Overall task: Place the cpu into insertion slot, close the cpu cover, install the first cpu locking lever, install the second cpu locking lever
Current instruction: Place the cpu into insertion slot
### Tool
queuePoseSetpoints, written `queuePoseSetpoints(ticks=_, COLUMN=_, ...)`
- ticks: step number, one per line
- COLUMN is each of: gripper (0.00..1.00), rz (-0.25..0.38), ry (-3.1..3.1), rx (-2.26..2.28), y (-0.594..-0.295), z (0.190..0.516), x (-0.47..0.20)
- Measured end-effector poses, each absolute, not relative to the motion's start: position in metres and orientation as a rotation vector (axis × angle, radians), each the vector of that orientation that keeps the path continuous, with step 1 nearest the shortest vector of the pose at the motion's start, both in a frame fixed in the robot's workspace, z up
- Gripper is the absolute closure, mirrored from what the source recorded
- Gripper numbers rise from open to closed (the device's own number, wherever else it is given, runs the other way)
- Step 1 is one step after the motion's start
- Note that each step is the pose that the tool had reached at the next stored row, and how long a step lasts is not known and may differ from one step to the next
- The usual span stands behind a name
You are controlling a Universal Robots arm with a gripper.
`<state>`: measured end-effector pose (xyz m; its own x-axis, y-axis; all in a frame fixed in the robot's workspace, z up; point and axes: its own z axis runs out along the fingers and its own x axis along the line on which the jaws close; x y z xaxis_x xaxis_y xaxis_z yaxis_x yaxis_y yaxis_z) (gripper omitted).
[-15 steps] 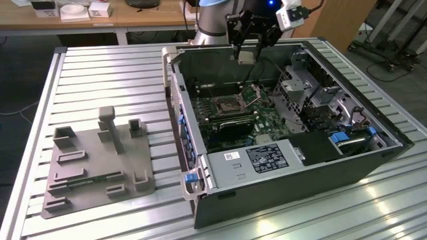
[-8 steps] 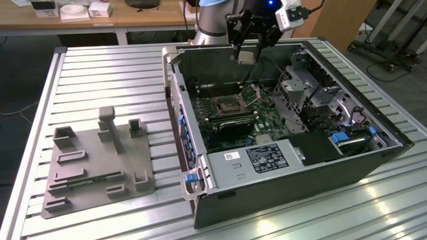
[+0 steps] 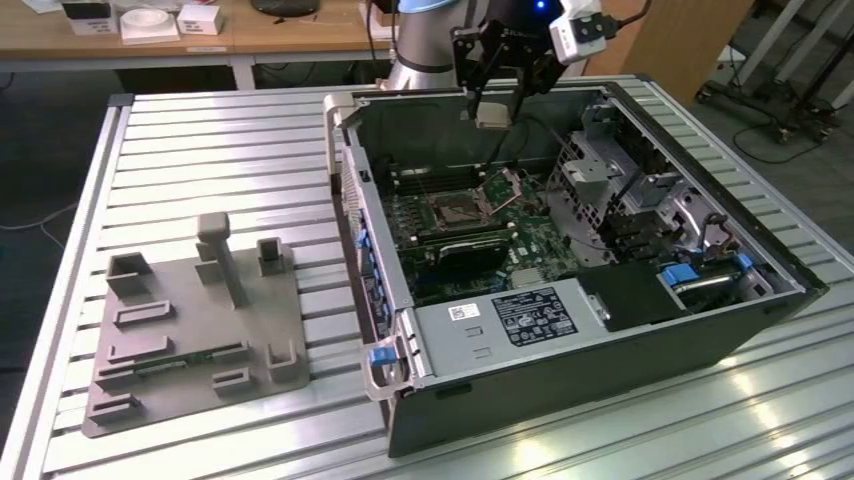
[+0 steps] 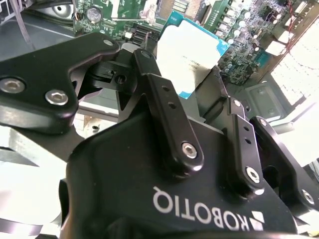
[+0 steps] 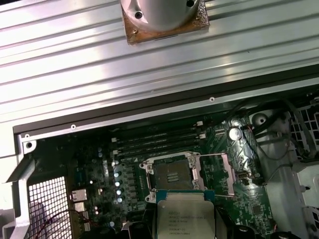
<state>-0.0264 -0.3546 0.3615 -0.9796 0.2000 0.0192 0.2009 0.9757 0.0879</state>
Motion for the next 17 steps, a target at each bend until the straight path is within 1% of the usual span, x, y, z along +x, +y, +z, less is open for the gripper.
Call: queuePoseSetpoints(ticks=17, gripper=0.46, rz=-0.141, ry=-3.104, rx=-0.406, y=-0.3546, z=0.3613, x=-0.0265)
